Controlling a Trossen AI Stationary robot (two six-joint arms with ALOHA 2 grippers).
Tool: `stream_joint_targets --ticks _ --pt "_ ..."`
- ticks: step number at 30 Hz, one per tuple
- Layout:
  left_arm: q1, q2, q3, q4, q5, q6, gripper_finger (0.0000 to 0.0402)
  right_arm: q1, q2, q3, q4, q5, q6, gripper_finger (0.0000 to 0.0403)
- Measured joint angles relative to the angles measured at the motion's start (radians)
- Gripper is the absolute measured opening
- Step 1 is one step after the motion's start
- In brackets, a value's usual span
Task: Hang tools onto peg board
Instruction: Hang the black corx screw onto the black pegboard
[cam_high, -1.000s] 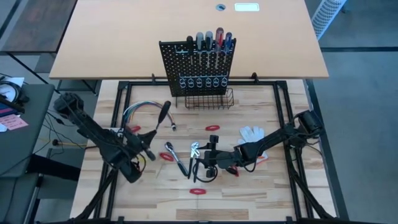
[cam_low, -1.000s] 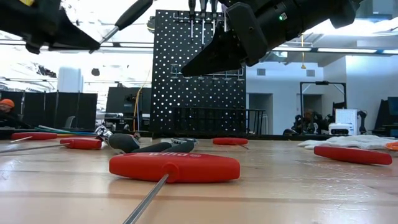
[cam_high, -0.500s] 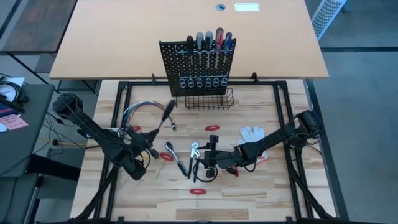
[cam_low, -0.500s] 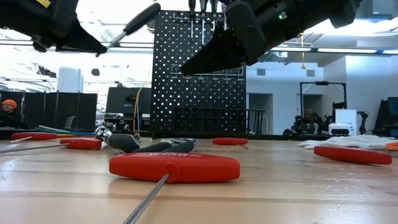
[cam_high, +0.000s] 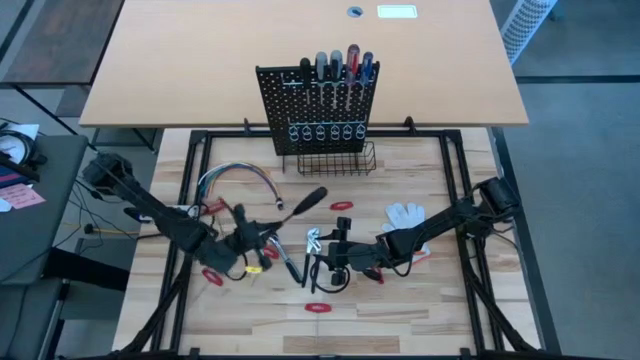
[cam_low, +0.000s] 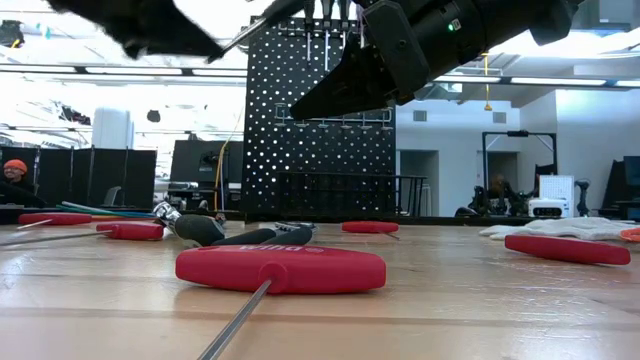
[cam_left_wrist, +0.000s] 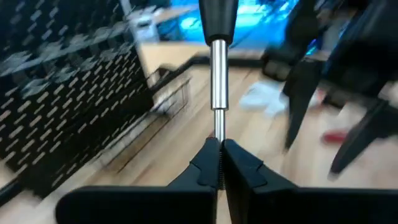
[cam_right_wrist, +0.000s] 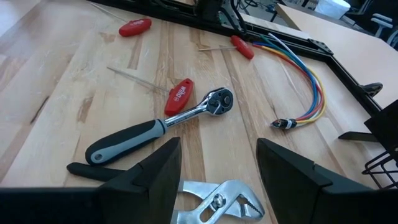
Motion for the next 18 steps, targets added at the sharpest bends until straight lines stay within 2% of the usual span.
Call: stream_joint_targets --ticks 5,9,13,18 --pt "0.125 0.000 -0.069 0.496 0.226 0.340 0.0000 0.000 0.000 0.000 -0.001 0.000 0.000 0.0214" --pt "0.256 0.000 -0.091 0.749 0.346 0.517 0.0000 0.000 0.000 0.000 -0.002 0.000 0.000 0.0214" --pt "0.413 -0.001 -0.047 0.831 0.529 0.593 0.0000 0.000 0.000 0.000 -0.003 0.000 0.000 0.0214" --pt "0.596 0.000 0.047 0.829 0.676 0.598 0.0000 0.000 0.000 0.000 -0.002 0.000 0.000 0.0214"
